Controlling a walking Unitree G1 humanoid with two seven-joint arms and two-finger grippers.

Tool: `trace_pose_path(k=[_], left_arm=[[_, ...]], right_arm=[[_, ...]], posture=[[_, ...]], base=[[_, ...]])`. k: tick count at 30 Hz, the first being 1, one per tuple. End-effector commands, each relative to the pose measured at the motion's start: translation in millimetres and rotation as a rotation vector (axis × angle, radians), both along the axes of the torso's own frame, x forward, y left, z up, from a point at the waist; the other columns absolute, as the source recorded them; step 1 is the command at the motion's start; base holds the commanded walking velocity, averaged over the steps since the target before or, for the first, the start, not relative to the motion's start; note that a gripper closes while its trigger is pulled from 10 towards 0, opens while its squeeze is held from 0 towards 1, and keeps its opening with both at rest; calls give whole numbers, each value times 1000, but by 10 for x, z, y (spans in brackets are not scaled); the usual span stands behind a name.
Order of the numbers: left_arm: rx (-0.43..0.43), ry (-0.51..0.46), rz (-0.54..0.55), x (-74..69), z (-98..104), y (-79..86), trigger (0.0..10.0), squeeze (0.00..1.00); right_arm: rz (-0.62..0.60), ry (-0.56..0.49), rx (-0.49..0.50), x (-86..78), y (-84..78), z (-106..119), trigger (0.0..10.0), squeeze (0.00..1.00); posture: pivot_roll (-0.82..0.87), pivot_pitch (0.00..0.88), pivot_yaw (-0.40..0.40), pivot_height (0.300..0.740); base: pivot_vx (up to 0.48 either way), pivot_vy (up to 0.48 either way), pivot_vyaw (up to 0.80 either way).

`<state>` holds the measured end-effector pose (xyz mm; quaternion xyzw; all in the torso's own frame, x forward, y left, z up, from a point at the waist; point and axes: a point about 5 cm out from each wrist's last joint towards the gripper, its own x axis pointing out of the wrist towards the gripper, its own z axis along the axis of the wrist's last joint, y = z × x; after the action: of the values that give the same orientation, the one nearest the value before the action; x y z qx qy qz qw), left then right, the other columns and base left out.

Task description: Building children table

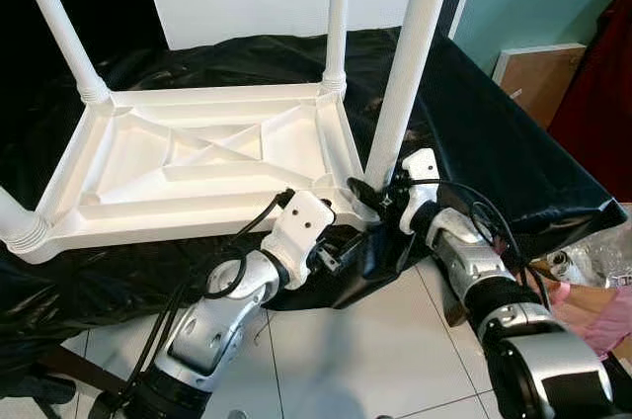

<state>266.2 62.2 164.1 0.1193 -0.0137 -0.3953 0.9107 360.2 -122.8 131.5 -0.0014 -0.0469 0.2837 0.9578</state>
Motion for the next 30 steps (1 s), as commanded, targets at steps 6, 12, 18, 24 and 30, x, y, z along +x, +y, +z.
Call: trace_pose_path(k=[6,12,18,24,30], left_arm=[[-8,-5,23,36,-3,-19,10000,0],[4,-3,81,41,-67,-7,10000,0],[10,-3,117,75,-72,26,10000,0],[9,-9,141,140,-49,16,10000,0],[10,-20,162,192,-36,46,10000,0]], right_arm=[[-182,76,27,-30,-51,-177,10000,0],[-533,166,123,-152,61,-359,10000,0],[-576,136,166,-208,121,-334,10000,0],[-512,76,193,-198,117,-240,10000,0],[-518,39,189,-173,24,-136,10000,0]], posture=[[4,35,-47,740],[12,47,-55,740],[5,47,-36,740],[-8,50,-28,740],[-23,57,-31,740]], base=[[0,0,0],[0,0,0],[0,0,0],[0,0,0],[0,0,0]])
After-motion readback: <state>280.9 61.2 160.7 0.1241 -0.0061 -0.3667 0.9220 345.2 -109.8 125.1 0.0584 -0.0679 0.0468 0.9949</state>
